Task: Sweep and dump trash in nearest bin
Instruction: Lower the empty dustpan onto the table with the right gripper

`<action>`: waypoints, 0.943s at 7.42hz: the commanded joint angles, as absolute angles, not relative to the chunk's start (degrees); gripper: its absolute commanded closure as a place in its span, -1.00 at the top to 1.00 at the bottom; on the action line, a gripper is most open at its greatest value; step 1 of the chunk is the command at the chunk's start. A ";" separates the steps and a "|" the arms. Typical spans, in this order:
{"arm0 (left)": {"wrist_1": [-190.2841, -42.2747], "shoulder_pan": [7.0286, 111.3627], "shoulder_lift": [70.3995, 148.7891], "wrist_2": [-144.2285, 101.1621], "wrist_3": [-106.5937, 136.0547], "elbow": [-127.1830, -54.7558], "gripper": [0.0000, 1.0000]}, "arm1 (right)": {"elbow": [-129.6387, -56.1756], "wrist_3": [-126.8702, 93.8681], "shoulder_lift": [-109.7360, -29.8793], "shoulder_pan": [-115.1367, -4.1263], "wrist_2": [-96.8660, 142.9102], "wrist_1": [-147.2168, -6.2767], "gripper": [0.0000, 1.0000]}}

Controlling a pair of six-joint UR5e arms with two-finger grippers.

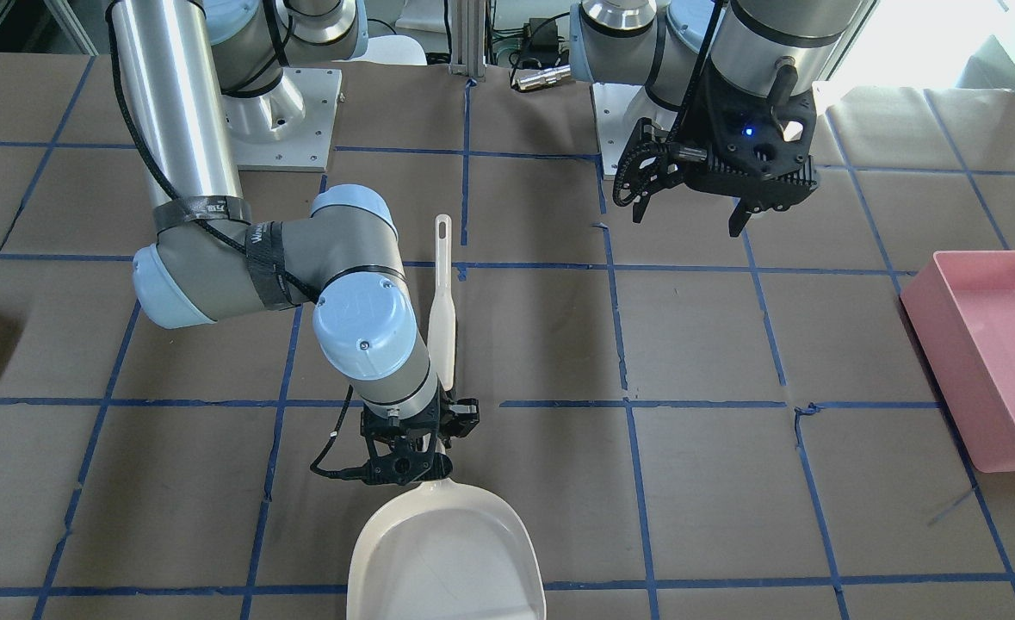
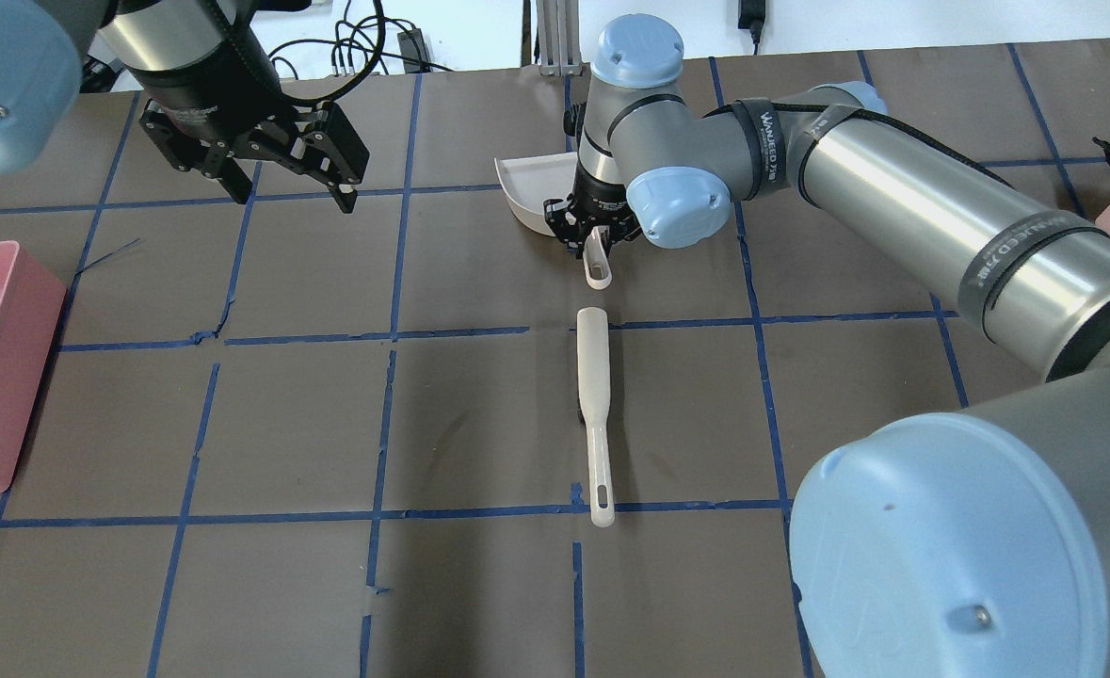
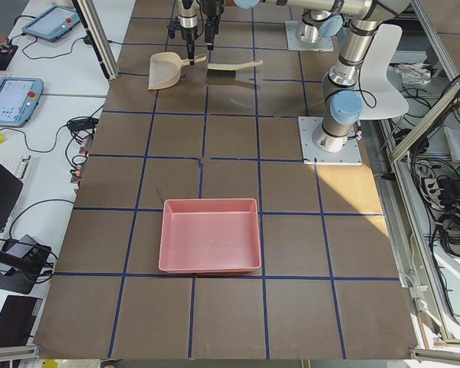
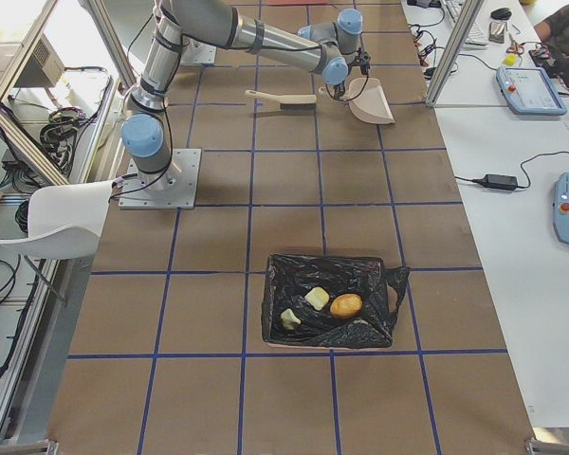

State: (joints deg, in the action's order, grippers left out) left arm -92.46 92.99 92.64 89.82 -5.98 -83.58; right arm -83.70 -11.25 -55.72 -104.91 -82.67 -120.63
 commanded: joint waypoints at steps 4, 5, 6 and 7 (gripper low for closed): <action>-92.46 92.90 92.64 89.82 -5.98 -83.58 1.00 | -82.71 -11.34 -55.37 -105.64 -82.53 -120.67 -0.80; -92.46 92.99 92.64 89.82 -5.98 -83.58 1.00 | -81.84 -11.69 -55.28 -105.91 -82.70 -120.41 -0.79; -92.46 92.99 92.64 89.82 -5.98 -83.58 1.00 | -81.74 -11.52 -55.46 -105.91 -82.71 -120.06 -0.78; -92.46 92.99 92.64 89.82 -5.98 -83.58 1.00 | -81.74 -11.08 -55.28 -105.91 -82.71 -120.15 -0.78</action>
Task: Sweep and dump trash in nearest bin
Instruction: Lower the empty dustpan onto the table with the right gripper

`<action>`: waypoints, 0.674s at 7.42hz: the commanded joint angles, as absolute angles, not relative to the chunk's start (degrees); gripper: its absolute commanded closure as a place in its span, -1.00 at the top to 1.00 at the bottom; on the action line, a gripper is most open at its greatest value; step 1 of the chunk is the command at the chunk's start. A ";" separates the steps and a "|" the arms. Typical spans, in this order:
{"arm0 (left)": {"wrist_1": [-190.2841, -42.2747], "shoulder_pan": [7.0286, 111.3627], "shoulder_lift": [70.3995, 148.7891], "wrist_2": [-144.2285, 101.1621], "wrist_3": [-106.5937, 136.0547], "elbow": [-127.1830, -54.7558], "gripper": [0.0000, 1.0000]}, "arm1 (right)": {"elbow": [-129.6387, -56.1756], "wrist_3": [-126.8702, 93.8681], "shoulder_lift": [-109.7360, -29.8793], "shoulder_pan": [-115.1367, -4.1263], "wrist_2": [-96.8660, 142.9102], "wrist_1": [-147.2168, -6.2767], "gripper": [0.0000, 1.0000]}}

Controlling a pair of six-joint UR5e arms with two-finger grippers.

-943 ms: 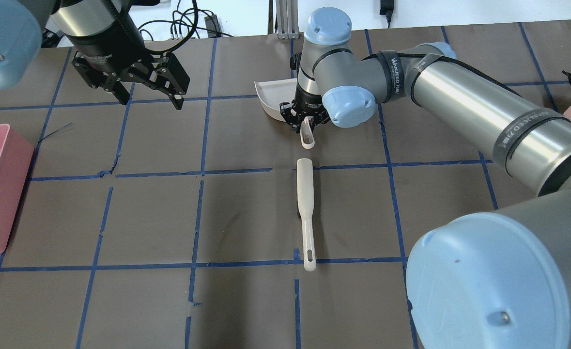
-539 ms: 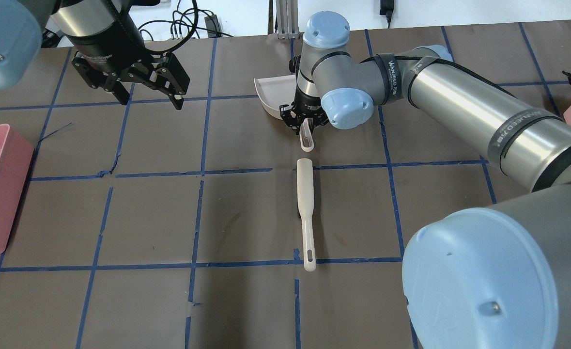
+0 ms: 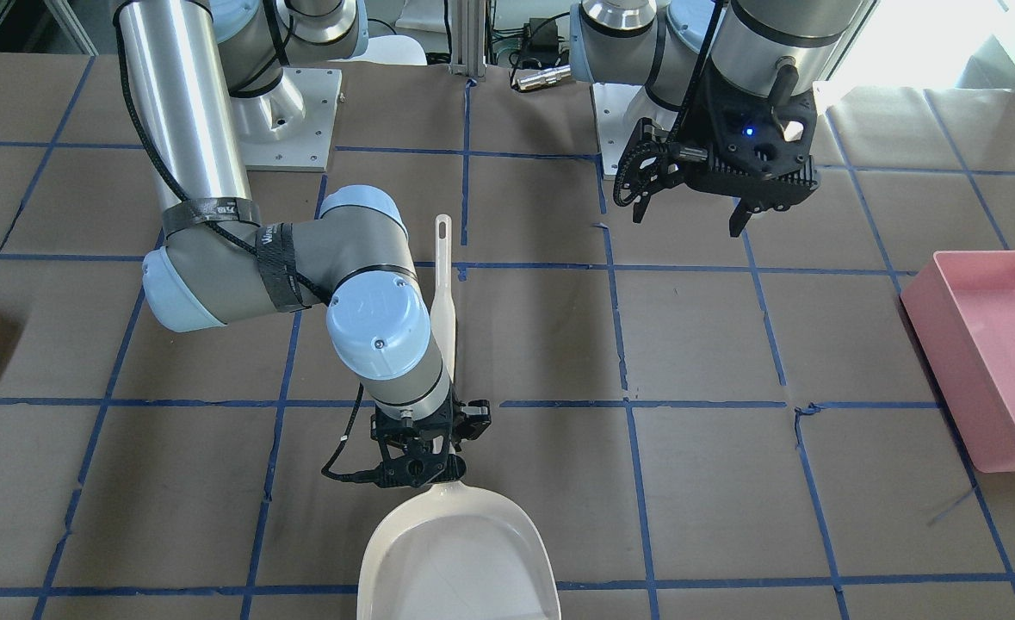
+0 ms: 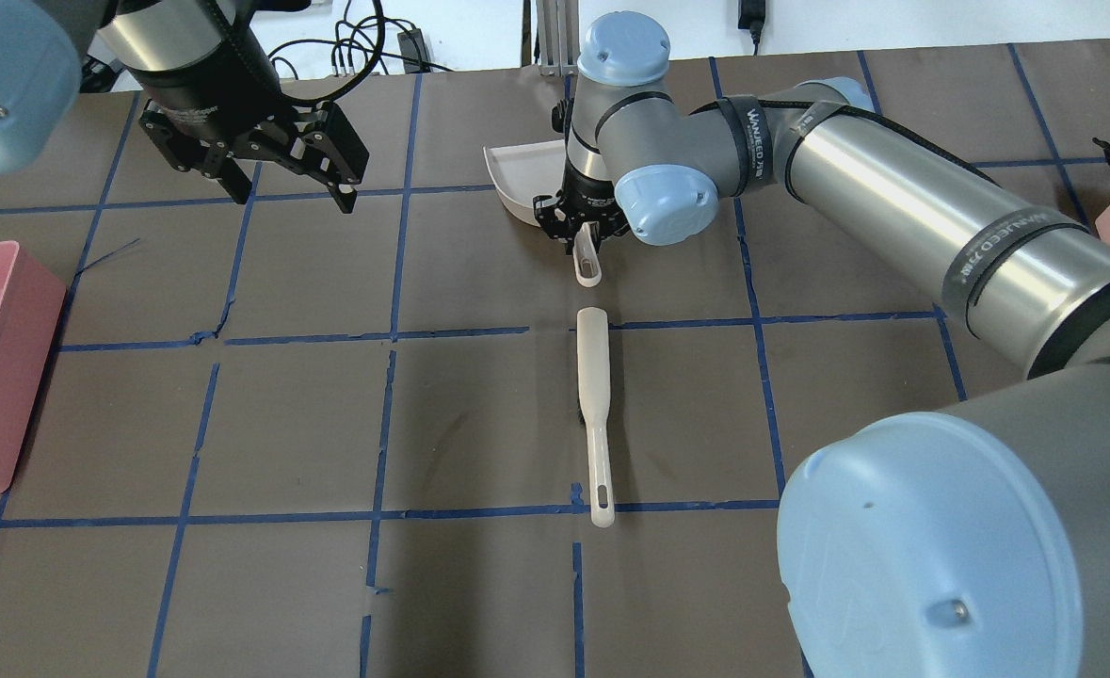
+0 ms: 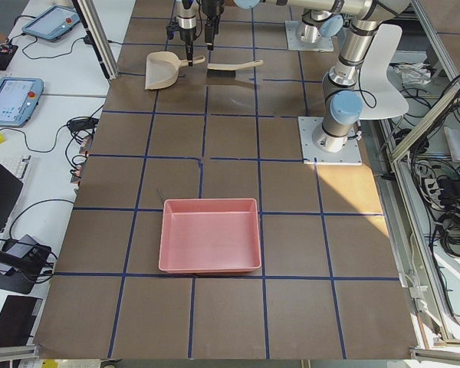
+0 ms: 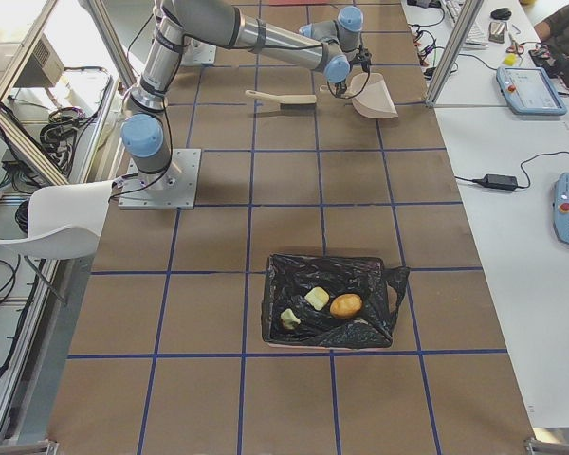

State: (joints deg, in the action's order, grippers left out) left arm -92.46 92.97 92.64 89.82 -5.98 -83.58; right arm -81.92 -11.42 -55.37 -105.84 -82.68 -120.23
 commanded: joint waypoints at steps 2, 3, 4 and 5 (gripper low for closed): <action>-92.46 92.90 92.64 89.82 -5.98 -83.58 1.00 | -81.83 -10.99 -55.11 -105.91 -82.62 -120.15 -0.68; -92.46 92.90 92.64 89.82 -5.98 -83.58 1.00 | -81.74 -10.99 -55.11 -105.91 -82.62 -120.15 -0.32; -92.46 92.90 92.64 89.82 -5.98 -83.58 1.00 | -81.74 -10.99 -55.11 -105.91 -82.53 -120.32 -0.08; -92.46 92.90 92.64 89.82 -5.98 -83.58 1.00 | -81.74 -11.07 -55.11 -105.91 -82.53 -120.50 0.02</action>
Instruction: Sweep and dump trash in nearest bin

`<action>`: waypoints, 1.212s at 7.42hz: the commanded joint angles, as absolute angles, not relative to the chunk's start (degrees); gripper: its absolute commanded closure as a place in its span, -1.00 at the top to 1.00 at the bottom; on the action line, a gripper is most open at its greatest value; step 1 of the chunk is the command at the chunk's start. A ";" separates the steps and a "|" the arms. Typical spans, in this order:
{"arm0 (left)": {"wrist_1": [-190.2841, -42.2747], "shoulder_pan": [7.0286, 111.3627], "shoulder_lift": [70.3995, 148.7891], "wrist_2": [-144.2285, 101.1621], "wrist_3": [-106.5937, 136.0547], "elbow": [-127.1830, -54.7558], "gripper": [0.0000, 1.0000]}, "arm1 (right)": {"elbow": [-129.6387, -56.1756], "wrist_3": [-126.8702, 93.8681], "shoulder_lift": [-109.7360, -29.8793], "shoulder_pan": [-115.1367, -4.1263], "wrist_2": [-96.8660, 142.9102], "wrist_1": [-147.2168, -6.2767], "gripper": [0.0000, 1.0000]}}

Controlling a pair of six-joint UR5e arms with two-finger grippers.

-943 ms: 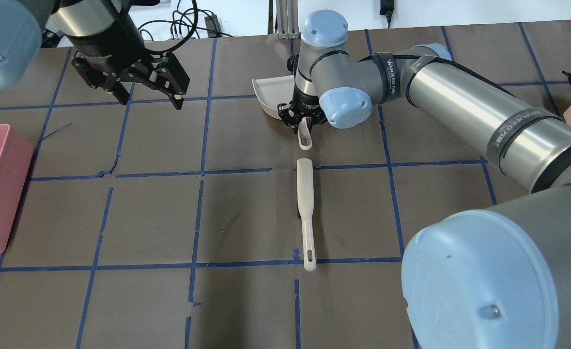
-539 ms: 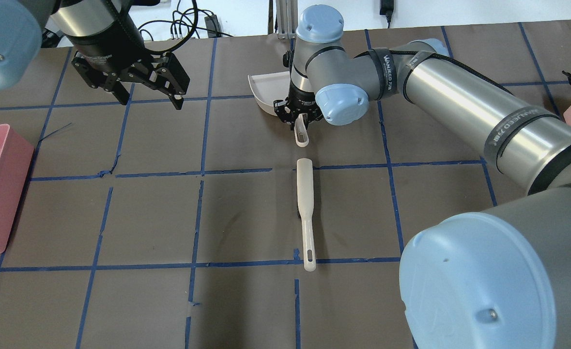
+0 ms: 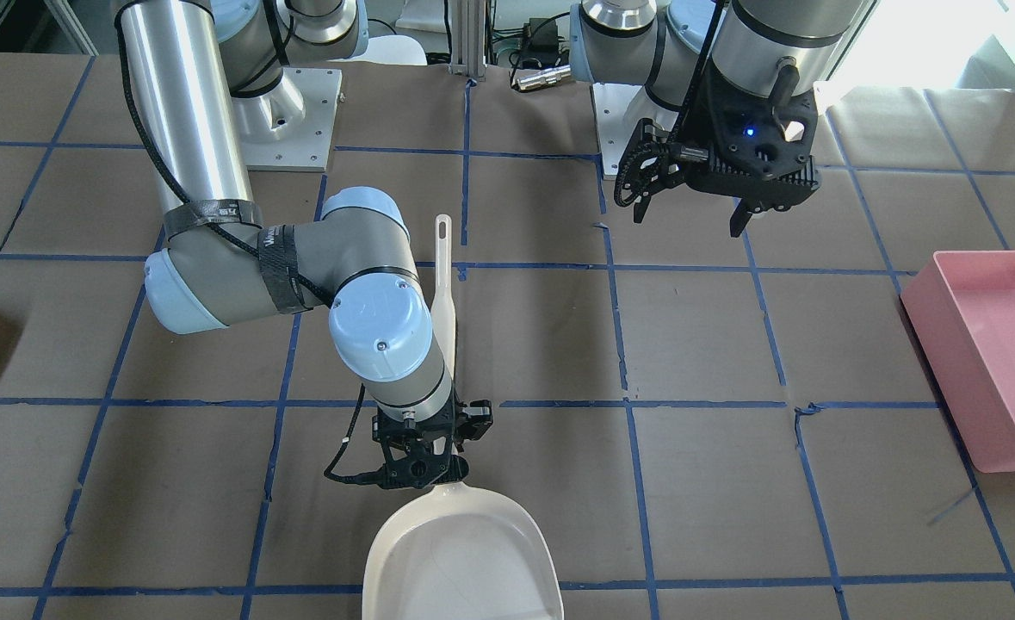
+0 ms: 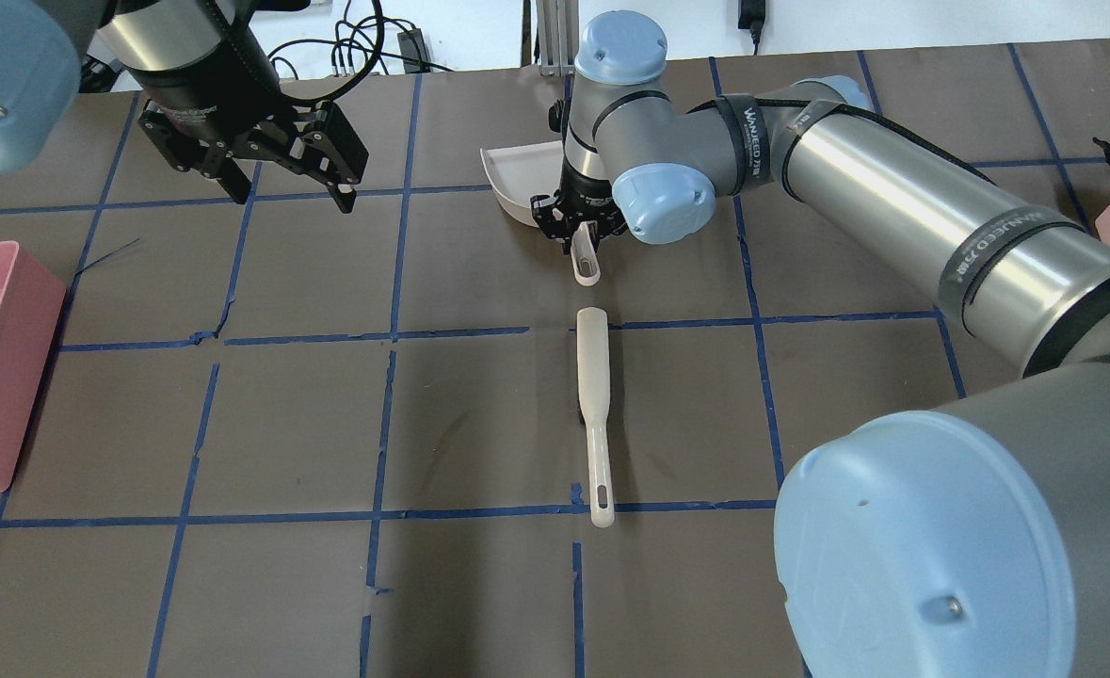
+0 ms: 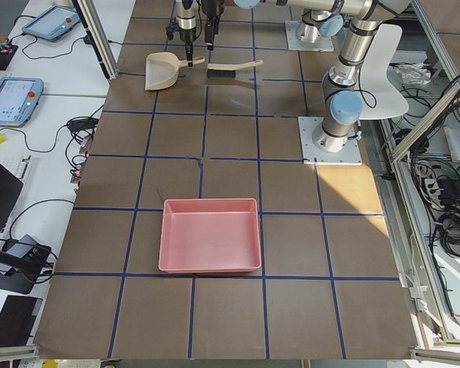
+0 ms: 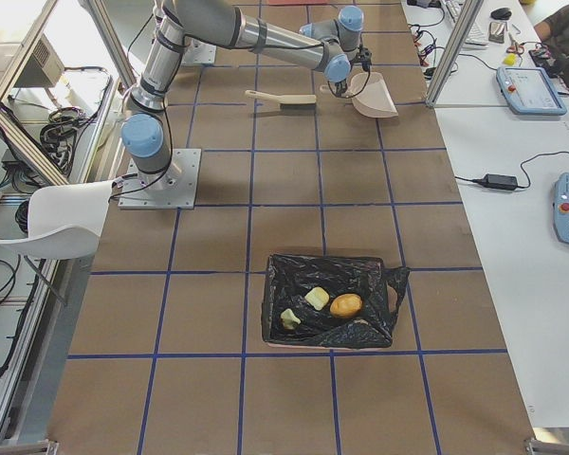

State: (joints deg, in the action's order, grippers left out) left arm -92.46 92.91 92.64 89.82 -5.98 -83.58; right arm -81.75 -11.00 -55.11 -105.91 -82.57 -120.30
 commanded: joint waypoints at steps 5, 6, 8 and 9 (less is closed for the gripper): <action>-92.46 92.90 92.55 89.82 -5.98 -83.58 1.00 | -78.32 -11.43 -56.07 -103.37 -82.88 -119.98 0.98; -92.46 92.90 92.64 89.82 -5.98 -83.58 1.00 | -78.57 -11.43 -58.08 -101.36 -82.88 -118.14 1.00; -92.46 92.90 92.55 90.61 -5.98 -83.58 1.00 | -79.01 -10.90 -64.65 -95.65 -83.50 -109.73 1.00; -92.63 92.90 92.55 90.70 -5.98 -83.58 1.00 | -79.27 -10.90 -69.12 -94.15 -83.93 -104.99 1.00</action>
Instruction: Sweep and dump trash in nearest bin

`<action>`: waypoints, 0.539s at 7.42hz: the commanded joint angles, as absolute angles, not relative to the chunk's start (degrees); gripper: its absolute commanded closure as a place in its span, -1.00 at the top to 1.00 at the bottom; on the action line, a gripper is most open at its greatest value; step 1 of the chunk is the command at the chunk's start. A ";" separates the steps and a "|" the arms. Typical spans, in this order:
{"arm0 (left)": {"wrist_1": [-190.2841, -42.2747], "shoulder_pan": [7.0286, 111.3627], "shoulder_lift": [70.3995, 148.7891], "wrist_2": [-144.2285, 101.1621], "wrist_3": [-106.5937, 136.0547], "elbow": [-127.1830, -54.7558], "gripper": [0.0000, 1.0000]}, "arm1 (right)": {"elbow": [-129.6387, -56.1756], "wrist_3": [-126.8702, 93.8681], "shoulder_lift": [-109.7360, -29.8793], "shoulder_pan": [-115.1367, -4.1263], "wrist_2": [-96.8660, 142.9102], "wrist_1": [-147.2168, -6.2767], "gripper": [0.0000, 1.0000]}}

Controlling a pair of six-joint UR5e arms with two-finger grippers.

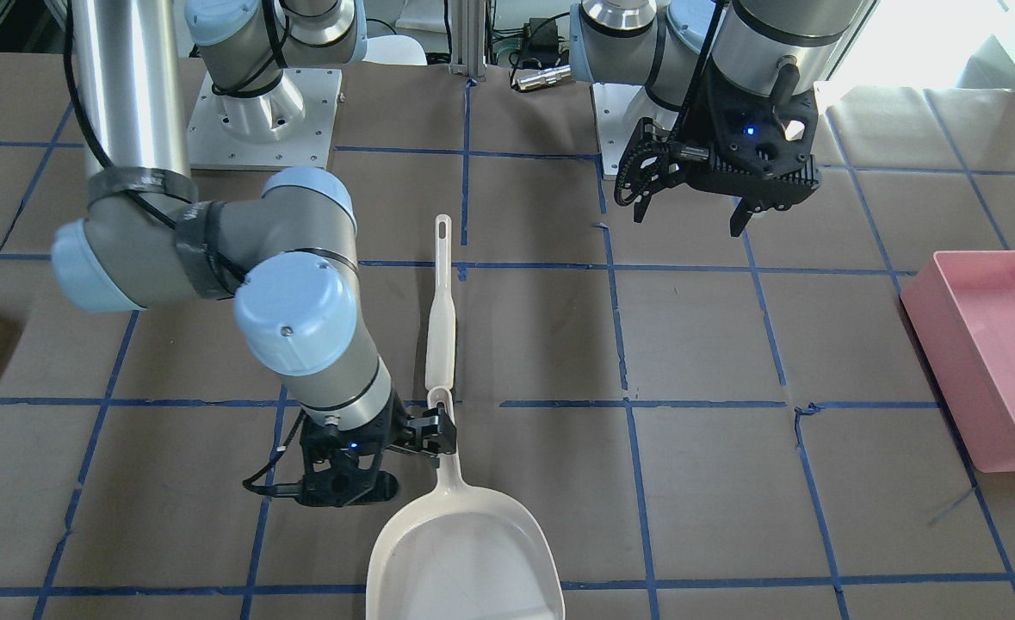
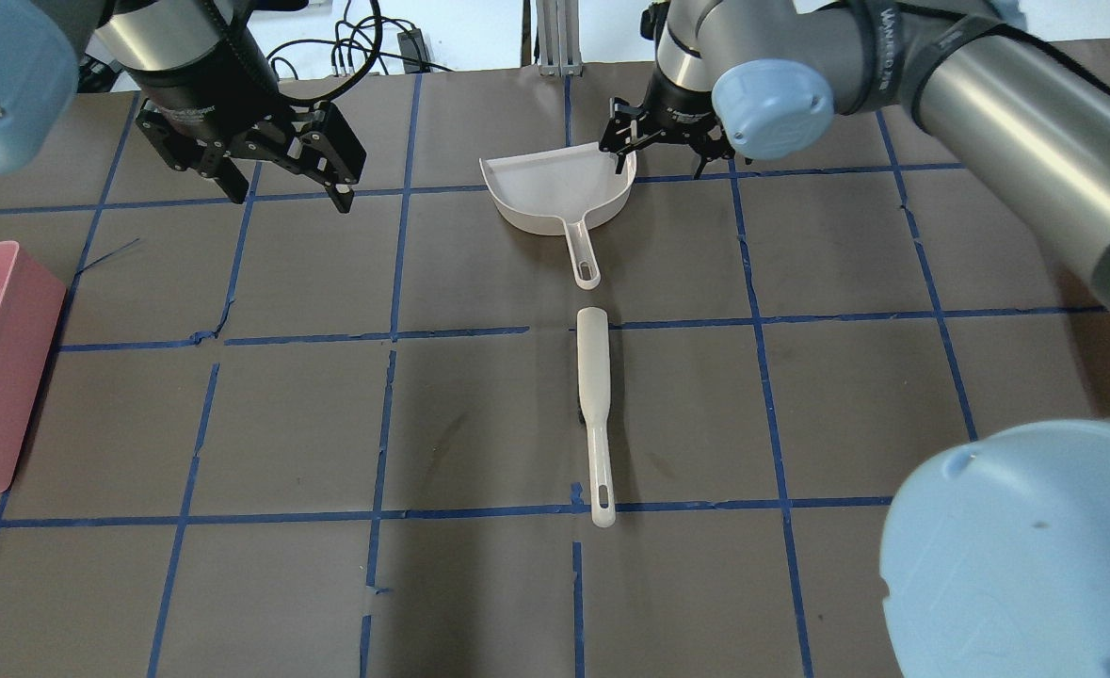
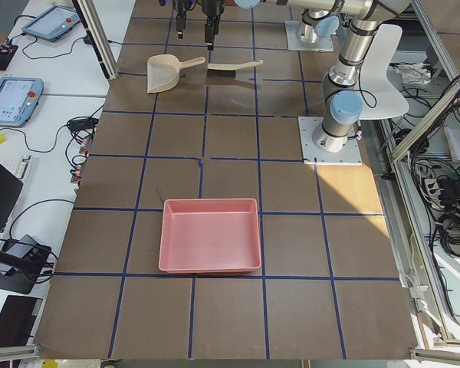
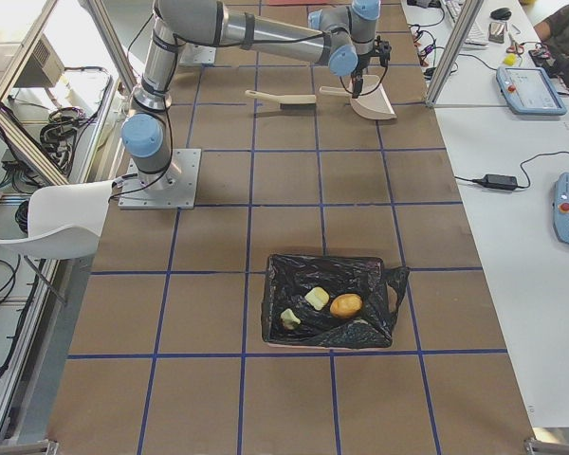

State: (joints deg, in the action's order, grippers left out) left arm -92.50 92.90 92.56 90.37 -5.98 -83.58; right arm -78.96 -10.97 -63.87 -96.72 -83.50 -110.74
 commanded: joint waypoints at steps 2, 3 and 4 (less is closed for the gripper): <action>-92.64 92.90 92.55 90.70 -5.98 -83.58 1.00 | -81.28 -10.81 -79.92 -89.59 -86.48 -93.56 1.00; -92.64 92.90 92.55 90.70 -5.98 -83.58 1.00 | -84.95 -9.33 -84.33 -87.39 -86.22 -91.60 1.00; -92.64 92.90 92.55 90.70 -5.98 -83.58 1.00 | -89.34 -6.71 -86.29 -86.67 -85.70 -92.28 1.00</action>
